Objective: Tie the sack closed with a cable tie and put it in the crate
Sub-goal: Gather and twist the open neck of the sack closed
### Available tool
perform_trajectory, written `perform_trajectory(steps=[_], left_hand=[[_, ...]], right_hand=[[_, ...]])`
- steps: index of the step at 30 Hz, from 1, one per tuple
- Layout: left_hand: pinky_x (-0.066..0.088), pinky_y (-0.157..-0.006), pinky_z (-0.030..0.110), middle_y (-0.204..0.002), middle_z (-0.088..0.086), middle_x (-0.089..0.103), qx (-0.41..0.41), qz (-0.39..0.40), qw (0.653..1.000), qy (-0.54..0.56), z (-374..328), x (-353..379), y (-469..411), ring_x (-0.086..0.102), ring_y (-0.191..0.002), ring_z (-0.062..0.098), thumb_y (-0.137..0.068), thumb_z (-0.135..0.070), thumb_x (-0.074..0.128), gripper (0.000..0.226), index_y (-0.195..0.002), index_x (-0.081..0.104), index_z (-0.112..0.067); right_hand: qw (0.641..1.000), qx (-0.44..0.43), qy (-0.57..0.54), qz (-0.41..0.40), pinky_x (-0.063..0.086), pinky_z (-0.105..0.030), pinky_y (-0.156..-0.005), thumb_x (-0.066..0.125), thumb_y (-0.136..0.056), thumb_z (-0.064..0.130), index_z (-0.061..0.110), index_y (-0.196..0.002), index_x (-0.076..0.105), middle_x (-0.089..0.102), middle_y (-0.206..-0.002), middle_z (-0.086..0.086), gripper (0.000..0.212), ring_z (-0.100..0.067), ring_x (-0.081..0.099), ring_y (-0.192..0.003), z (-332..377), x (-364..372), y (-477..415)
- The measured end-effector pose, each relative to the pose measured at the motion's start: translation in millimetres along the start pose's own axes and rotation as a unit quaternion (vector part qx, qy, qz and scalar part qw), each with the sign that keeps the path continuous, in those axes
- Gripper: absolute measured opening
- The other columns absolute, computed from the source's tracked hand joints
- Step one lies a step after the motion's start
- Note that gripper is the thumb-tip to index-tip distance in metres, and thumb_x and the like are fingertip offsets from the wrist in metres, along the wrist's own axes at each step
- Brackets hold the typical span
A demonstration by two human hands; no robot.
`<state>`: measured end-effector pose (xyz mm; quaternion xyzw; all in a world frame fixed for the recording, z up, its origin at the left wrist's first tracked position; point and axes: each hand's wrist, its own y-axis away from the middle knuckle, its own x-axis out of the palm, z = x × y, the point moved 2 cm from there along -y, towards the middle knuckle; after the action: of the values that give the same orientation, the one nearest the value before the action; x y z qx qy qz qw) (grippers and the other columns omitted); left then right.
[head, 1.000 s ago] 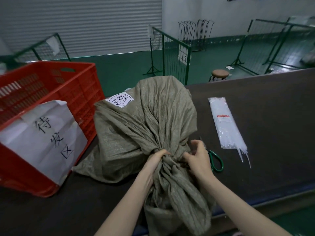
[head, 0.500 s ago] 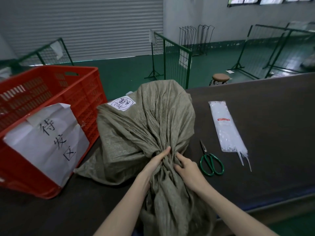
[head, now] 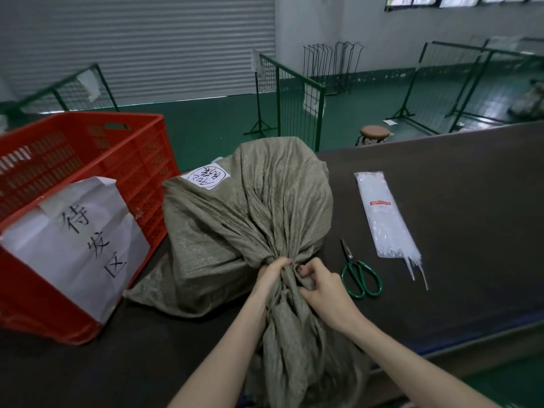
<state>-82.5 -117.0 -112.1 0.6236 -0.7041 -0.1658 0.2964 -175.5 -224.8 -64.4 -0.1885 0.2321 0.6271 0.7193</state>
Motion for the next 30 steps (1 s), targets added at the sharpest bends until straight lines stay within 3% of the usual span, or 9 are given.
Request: perform_trajectory(steps=[3, 6, 11, 14, 16, 18, 22, 26, 30], left_hand=[[0.049, -0.05, 0.015, -0.051, 0.002, 0.068, 0.002, 0.006, 1.0, 0.018, -0.4, 1.7, 2.7, 0.063, -0.044, 0.007, -0.082, -0.002, 0.062, 0.008, -0.076, 0.068, 0.0], [0.045, -0.046, 0.01, -0.07, 0.006, 0.066, 0.041, -0.016, 0.999, 0.003, 1.7, 1.1, 3.4, 0.062, -0.057, 0.011, -0.083, 0.001, 0.061, 0.012, -0.092, 0.068, 0.005], [0.042, -0.087, 0.019, -0.127, 0.016, 0.061, 0.083, -0.023, 0.995, -0.039, -1.3, -0.9, -0.4, 0.057, -0.119, 0.026, -0.085, -0.004, 0.063, 0.04, -0.123, 0.057, 0.008], [0.037, -0.102, 0.022, -0.131, 0.008, 0.057, 0.115, -0.01, 0.991, -0.065, -3.5, -5.3, -1.2, 0.052, -0.124, 0.022, -0.085, -0.008, 0.066, 0.046, -0.127, 0.055, 0.006], [0.034, -0.108, 0.025, -0.131, 0.005, 0.056, 0.144, -0.005, 0.987, -0.077, -4.7, -5.8, 1.5, 0.051, -0.125, 0.019, -0.085, -0.011, 0.068, 0.048, -0.129, 0.054, 0.004], [0.037, -0.102, 0.021, -0.128, 0.002, 0.057, 0.156, 0.012, 0.983, -0.096, -5.1, -6.4, 4.8, 0.054, -0.119, 0.014, -0.085, -0.018, 0.068, 0.049, -0.129, 0.054, -0.001], [0.052, -0.056, 0.016, -0.069, -0.005, 0.072, 0.085, 0.059, 0.987, -0.121, -5.2, -7.3, 11.3, 0.065, -0.057, 0.002, -0.083, -0.02, 0.07, 0.023, -0.102, 0.068, -0.007], [0.049, -0.068, 0.01, -0.069, -0.008, 0.074, 0.036, 0.125, 0.969, -0.209, -9.1, -14.1, 12.8, 0.067, -0.069, -0.001, -0.082, -0.01, 0.068, 0.006, -0.084, 0.073, -0.007], [0.045, -0.059, 0.008, -0.071, -0.006, 0.073, 0.062, 0.041, 0.97, -0.231, -9.3, -14.9, 16.5, 0.064, -0.07, 0.004, -0.074, -0.012, 0.072, 0.004, -0.071, 0.075, -0.013]], right_hand=[[0.999, 0.022, -0.031, -0.033, 0.045, -0.032, -0.068, 0.066, -0.074, 0.013, 0.027, -0.072, 0.042, 0.069, -0.084, -0.004, 0.027, -0.013, 0.059, -0.079, -6.6, 1.0, -3.0], [0.998, 0.032, -0.032, -0.05, 0.049, -0.034, -0.069, 0.063, -0.072, 0.018, 0.029, -0.068, 0.056, 0.068, -0.073, 0.001, 0.014, -0.013, 0.059, -0.071, -10.8, -3.2, -4.3], [0.996, 0.007, -0.035, -0.083, 0.047, -0.027, -0.067, 0.058, -0.07, 0.022, 0.028, -0.067, 0.071, 0.069, -0.071, 0.004, 0.014, -0.01, 0.062, -0.071, -14.8, -16.4, -5.6], [0.992, 0.021, -0.055, -0.109, 0.044, -0.027, -0.065, 0.057, -0.07, 0.018, 0.026, -0.071, 0.07, 0.065, -0.067, 0.006, 0.016, -0.01, 0.057, -0.063, -22.4, -20.9, -13.0], [0.994, 0.004, -0.046, -0.101, 0.047, -0.027, -0.075, 0.06, -0.074, 0.006, 0.018, -0.09, 0.073, 0.069, -0.086, -0.001, 0.024, -0.015, 0.061, -0.077, -23.8, -20.1, -19.1], [0.996, -0.029, -0.055, -0.068, 0.046, -0.025, -0.087, 0.059, -0.076, -0.002, 0.014, -0.108, 0.069, 0.066, -0.102, -0.002, 0.037, -0.017, 0.061, -0.096, -22.1, -16.6, -27.1], [0.994, -0.04, -0.105, 0.003, 0.043, -0.024, -0.097, 0.047, -0.071, -0.009, 0.028, -0.116, 0.064, 0.065, -0.117, 0.002, 0.061, -0.012, 0.058, -0.112, -17.3, -8.9, -48.8], [0.987, -0.021, -0.151, 0.044, 0.044, -0.014, -0.083, 0.037, -0.066, -0.018, 0.034, -0.101, 0.059, 0.064, -0.105, 0.007, 0.067, -0.004, 0.058, -0.104, -11.9, -5.5, -65.5], [0.983, -0.013, -0.169, 0.069, 0.043, -0.013, -0.08, 0.038, -0.07, -0.019, 0.032, -0.098, 0.058, 0.062, -0.102, 0.011, 0.062, 0.002, 0.056, -0.1, -14.6, -4.0, -72.7]])
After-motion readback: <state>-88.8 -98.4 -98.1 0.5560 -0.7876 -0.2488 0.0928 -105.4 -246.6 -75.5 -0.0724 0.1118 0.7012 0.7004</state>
